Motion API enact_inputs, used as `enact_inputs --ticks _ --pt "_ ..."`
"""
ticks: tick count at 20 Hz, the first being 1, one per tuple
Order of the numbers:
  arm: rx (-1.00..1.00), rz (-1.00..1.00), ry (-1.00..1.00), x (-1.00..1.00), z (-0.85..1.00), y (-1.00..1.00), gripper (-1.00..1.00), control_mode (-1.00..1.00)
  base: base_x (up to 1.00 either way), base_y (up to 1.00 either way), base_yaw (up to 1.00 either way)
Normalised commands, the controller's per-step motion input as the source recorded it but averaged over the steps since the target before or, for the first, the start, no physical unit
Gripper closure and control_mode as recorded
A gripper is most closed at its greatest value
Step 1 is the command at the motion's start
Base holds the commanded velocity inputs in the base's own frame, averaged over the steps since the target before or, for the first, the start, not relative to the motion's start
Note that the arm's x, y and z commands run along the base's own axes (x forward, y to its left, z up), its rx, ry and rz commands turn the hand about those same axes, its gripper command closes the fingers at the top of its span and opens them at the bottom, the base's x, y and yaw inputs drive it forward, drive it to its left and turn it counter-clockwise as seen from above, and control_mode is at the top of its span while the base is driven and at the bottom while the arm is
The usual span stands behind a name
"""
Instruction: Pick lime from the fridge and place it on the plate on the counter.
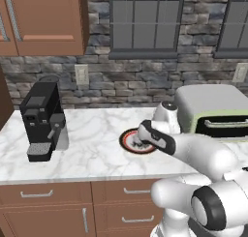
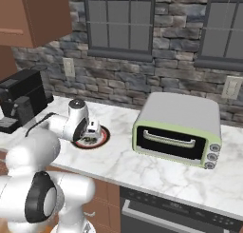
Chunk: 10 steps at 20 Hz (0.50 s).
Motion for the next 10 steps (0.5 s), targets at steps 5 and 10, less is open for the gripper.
enact_inputs --ticks 5,10 --pt "0.00 -0.01 -0.13 -0.97 0.70 -0.12 -1.00 -1.00 0.00 0.00 0.00" --pt "-0.01 -0.03 -0.11 -1.00 0.70 -0.20 -1.00 -1.00 0.00 0.00 0.00"
